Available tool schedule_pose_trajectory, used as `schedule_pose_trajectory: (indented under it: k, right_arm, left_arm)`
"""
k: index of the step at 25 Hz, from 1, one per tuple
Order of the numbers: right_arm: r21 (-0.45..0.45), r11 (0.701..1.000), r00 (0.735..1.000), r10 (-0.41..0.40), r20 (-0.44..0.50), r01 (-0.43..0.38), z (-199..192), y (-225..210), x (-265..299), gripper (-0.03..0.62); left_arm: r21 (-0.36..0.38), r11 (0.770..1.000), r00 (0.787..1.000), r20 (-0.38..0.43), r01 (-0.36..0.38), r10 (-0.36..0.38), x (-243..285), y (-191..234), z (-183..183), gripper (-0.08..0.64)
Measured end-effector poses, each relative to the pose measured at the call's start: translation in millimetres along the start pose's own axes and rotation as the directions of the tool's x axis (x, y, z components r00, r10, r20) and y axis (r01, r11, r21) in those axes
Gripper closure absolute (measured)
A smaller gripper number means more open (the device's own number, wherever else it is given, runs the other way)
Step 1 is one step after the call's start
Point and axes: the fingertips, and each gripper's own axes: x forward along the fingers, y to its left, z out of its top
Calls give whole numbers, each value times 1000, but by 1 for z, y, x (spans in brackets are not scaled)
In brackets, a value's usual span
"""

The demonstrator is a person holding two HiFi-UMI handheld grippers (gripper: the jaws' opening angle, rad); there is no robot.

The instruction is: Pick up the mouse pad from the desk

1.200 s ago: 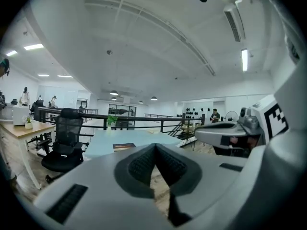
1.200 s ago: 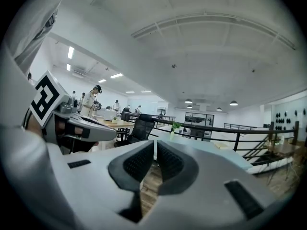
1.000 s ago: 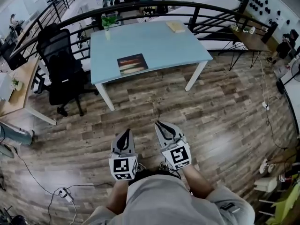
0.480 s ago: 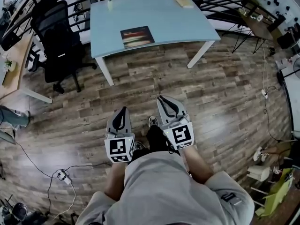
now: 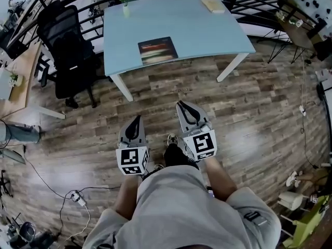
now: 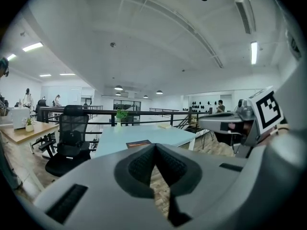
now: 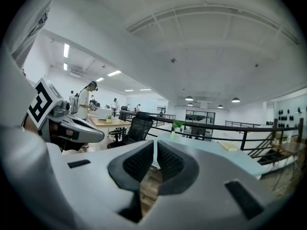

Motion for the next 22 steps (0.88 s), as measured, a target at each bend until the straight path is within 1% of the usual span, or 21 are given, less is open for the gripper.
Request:
schedule_pose_trajectory:
  k: [4, 7, 9, 14, 18, 22]
  right_arm:
    - [14, 1000, 1000, 17, 0, -17, -5, -32, 30, 565]
    - [22, 999, 999, 34, -13, -34, -7, -53, 49, 565]
    - [17, 999, 999, 46, -21, -45, -6, -67, 59, 565]
    - [41, 998, 998, 57, -14, -56, -18, -103, 78, 565]
    - [50, 996, 997, 69, -20, -68, -24, -123, 95, 565]
    - [62, 995, 997, 78, -26, -77, -26, -132, 121, 565]
  left_arm:
    - [4, 1000, 1000, -8, -14, 14, 41, 3, 11, 548]
    - [1, 1000, 999, -28, -22, 22, 67, 5, 15, 548]
    - [-2, 1000, 999, -41, -29, 29, 83, 6, 16, 548]
    - [1, 998, 997, -50, -55, 55, 115, 3, 24, 548]
    - [6, 998, 996, -64, -67, 67, 137, 5, 26, 548]
    - [15, 998, 995, -75, -65, 66, 161, 19, 32, 548]
